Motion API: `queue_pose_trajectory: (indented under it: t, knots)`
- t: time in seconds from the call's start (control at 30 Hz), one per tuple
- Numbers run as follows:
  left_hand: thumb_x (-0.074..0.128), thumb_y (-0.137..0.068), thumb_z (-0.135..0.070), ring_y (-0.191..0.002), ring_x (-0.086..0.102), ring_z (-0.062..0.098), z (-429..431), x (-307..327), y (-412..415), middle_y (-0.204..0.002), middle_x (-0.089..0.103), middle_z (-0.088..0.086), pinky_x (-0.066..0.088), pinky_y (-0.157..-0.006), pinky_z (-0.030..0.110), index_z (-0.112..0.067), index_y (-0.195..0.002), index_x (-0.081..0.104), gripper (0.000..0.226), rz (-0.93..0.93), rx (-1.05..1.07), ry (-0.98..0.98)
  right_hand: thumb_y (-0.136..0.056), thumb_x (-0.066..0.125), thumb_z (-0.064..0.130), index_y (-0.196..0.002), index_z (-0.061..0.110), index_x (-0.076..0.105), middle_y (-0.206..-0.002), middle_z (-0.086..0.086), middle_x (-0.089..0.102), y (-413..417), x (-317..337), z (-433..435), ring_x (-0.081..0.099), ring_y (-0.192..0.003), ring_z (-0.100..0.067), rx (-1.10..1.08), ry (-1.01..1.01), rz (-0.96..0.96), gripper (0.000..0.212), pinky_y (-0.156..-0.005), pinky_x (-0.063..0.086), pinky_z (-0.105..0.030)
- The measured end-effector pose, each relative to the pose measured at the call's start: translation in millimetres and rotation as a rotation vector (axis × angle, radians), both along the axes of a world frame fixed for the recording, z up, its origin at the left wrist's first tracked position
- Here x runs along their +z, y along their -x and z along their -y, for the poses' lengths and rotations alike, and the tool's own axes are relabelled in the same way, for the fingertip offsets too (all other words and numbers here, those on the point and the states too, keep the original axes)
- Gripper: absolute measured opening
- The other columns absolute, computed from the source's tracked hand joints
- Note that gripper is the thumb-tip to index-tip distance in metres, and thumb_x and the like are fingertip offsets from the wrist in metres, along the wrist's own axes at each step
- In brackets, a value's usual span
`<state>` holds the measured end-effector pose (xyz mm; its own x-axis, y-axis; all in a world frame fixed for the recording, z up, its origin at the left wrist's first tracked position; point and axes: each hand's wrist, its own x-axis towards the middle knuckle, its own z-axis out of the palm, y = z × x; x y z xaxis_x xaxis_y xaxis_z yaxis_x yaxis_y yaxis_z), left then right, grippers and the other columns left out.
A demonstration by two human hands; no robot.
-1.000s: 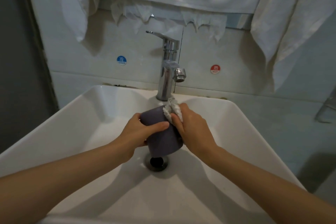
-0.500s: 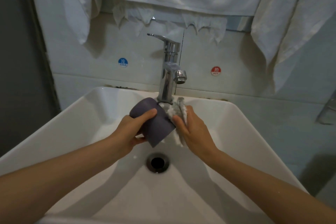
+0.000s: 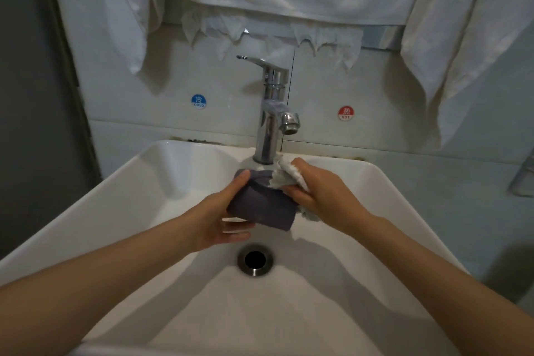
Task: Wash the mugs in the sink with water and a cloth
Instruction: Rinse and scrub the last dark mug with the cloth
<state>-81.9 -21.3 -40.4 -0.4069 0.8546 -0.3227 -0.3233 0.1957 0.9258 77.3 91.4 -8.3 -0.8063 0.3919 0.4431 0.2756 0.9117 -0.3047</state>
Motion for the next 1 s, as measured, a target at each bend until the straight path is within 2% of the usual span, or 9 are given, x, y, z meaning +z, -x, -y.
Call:
queue_pose_trajectory:
  t: [0.13, 0.23, 0.3, 0.43, 0.57, 0.67, 0.77, 0.9, 1.0]
  knots:
    - [0.066, -0.077, -0.045, -0.094, 0.067, 0.026, -1, -1, 0, -0.113, 0.063, 0.010, 0.057, -0.066, 0.031, -0.012, -0.119, 0.051, 0.055, -0.019, -0.009, -0.053, -0.090, 0.059, 0.032, -0.098, 0.030, 0.050, -0.095, 0.010, 0.058, -9, 9, -13, 0.055, -0.083, -0.012, 0.053, 0.090, 0.123, 0.012, -0.077, 0.045, -0.027]
    - [0.074, -0.068, -0.032, -0.099, 0.064, 0.025, -1, -3, -1, -0.120, 0.057, 0.011, 0.058, -0.072, 0.034, -0.010, -0.123, 0.042, 0.067, -0.047, -0.015, -0.092, -0.086, 0.066, 0.028, -0.100, 0.026, 0.058, -0.094, 0.008, 0.062, -22, 16, -22, 0.056, -0.084, -0.010, 0.024, 0.220, 0.312, 0.017, -0.074, 0.043, -0.019]
    - [0.077, -0.070, -0.017, -0.102, 0.061, 0.025, -3, -5, 0, -0.121, 0.054, 0.009, 0.057, -0.076, 0.037, -0.015, -0.123, 0.038, 0.066, -0.120, -0.015, -0.097, -0.086, 0.065, 0.025, -0.102, 0.021, 0.061, -0.092, 0.006, 0.061, -29, 19, -26, 0.055, -0.083, -0.012, -0.037, 0.168, 0.384, 0.017, -0.070, 0.040, -0.015]
    - [0.077, -0.069, 0.001, -0.104, 0.058, 0.023, -2, -5, -3, -0.114, 0.049, 0.000, 0.058, -0.077, 0.037, -0.024, -0.124, 0.035, 0.073, -0.321, -0.111, -0.111, -0.090, 0.059, 0.023, -0.108, 0.019, 0.058, -0.099, 0.000, 0.061, -29, 21, -33, 0.051, -0.084, -0.014, -0.241, 0.088, 0.132, 0.018, -0.073, 0.036, -0.021]
    - [0.076, -0.069, 0.005, -0.107, 0.059, 0.024, -2, -6, -11, -0.116, 0.052, 0.000, 0.057, -0.081, 0.043, -0.023, -0.117, 0.044, 0.064, -0.329, -0.166, -0.183, -0.084, 0.053, 0.051, -0.114, 0.025, 0.063, -0.112, 0.002, 0.066, -10, 11, -12, 0.058, -0.099, -0.016, -0.127, 0.141, -0.102, 0.040, -0.084, 0.045, -0.031]
    - [0.077, -0.065, 0.006, -0.103, 0.062, 0.021, 2, -7, -13, -0.112, 0.059, 0.003, 0.056, -0.081, 0.045, -0.020, -0.114, 0.049, 0.063, -0.333, -0.203, -0.234, -0.086, 0.036, 0.057, -0.112, 0.035, 0.064, -0.114, 0.012, 0.067, 5, -3, 23, 0.057, -0.103, -0.011, 0.023, 0.035, -0.112, 0.044, -0.087, 0.047, -0.036]
    - [0.074, -0.064, -0.002, -0.101, 0.065, 0.023, 5, -9, -16, -0.112, 0.063, 0.010, 0.056, -0.082, 0.045, -0.020, -0.114, 0.050, 0.058, -0.352, -0.219, -0.267, -0.090, 0.038, 0.051, -0.121, 0.037, 0.059, -0.120, 0.010, 0.063, 15, -16, 41, 0.053, -0.111, -0.014, 0.057, -0.241, -0.099, 0.040, -0.077, 0.050, -0.034]
    - [0.079, -0.066, 0.002, -0.107, 0.060, 0.025, 1, -8, -15, -0.119, 0.054, 0.005, 0.057, -0.080, 0.046, -0.021, -0.118, 0.045, 0.067, -0.323, -0.141, -0.254, -0.091, 0.024, 0.051, -0.121, 0.037, 0.056, -0.121, 0.011, 0.061, 13, -14, 22, 0.048, -0.112, -0.015, -0.212, -0.064, -0.064, 0.046, -0.083, 0.043, -0.034]
    - [0.077, -0.069, 0.002, -0.107, 0.059, 0.024, 1, -6, -15, -0.119, 0.050, 0.000, 0.057, -0.080, 0.043, -0.021, -0.121, 0.041, 0.067, -0.345, -0.136, -0.240, -0.100, 0.023, 0.042, -0.117, 0.029, 0.055, -0.105, -0.002, 0.065, 0, -18, -3, 0.055, -0.099, -0.024, -0.418, 0.028, -0.030, 0.039, -0.075, 0.044, -0.036]
